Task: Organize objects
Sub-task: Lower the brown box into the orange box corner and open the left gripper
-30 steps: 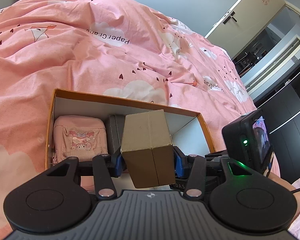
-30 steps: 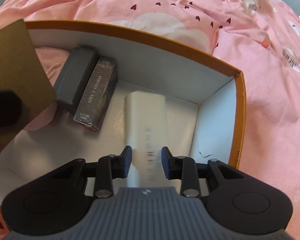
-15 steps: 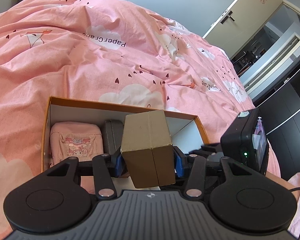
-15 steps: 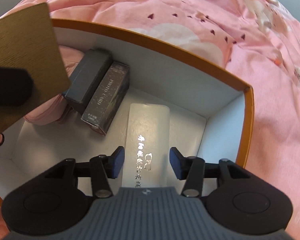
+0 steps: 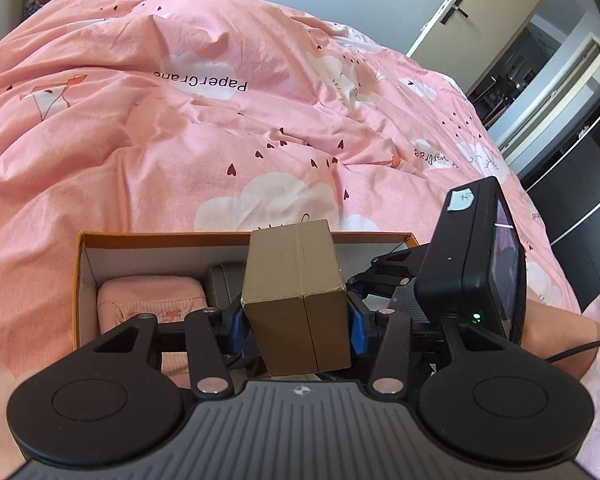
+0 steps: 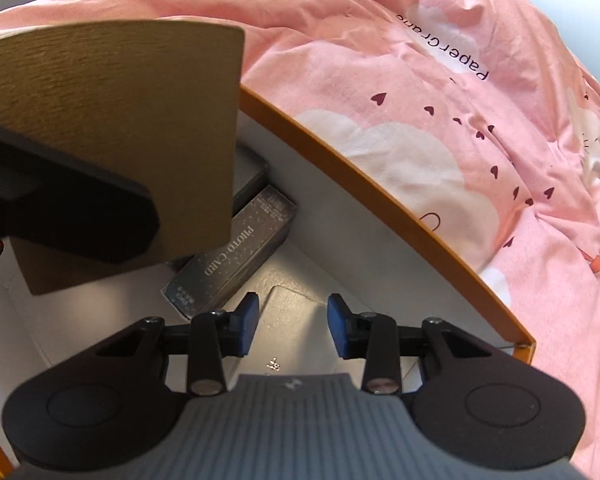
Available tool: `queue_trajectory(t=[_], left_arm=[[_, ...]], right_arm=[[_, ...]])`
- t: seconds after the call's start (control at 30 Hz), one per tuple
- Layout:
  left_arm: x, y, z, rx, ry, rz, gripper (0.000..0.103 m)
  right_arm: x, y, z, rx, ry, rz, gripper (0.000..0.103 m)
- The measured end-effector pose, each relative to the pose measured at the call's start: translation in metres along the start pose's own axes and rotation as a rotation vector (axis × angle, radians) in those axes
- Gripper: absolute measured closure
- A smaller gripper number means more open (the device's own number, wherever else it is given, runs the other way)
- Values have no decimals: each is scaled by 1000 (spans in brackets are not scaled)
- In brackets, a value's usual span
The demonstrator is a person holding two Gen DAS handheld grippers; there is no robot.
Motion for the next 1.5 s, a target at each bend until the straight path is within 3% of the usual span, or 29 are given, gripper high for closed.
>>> queue_trajectory(t=[0.23,0.5,0.87,0.97,1.03,1.2,1.4,1.5], left_arm=[[-6,-2,-3,-16,14,-16,48],[-10,-10,-5,-33,18,0,48],[-8,-18,-4,-85,31,0,48],[-8,-23,-5,-110,33,6,48],[-9,-29,-7,-139,31,12,48],[-22,-52,-11,-290,59,17,48],[-68,-79,-4,-528,116,21,48],[-91,-81,-2,-575,174,0,48]], right_arm=[[-11,-4,-3,-8,-10,-30,64],[-7,-24,4,-84,125,86,77],[5,-3,17,197,134,7,78],[10,0,17,216,128,-1,80],[20,-2,18,205,102,5,84],[70,-17,22,131,-27,41,82],[117,-33,29,51,-142,127,82],[118,-43,30,35,-180,153,82]])
Point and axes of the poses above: each gripper's, at about its wrist camera, not at the fingertips, and x roughly against the way its jaws point, y to its left, z to its underside, the point moved 2 cm from there along -x, roughly the way its jaws point, and after that the axes turned 5 degrees about -x, right-handed, at the moved point
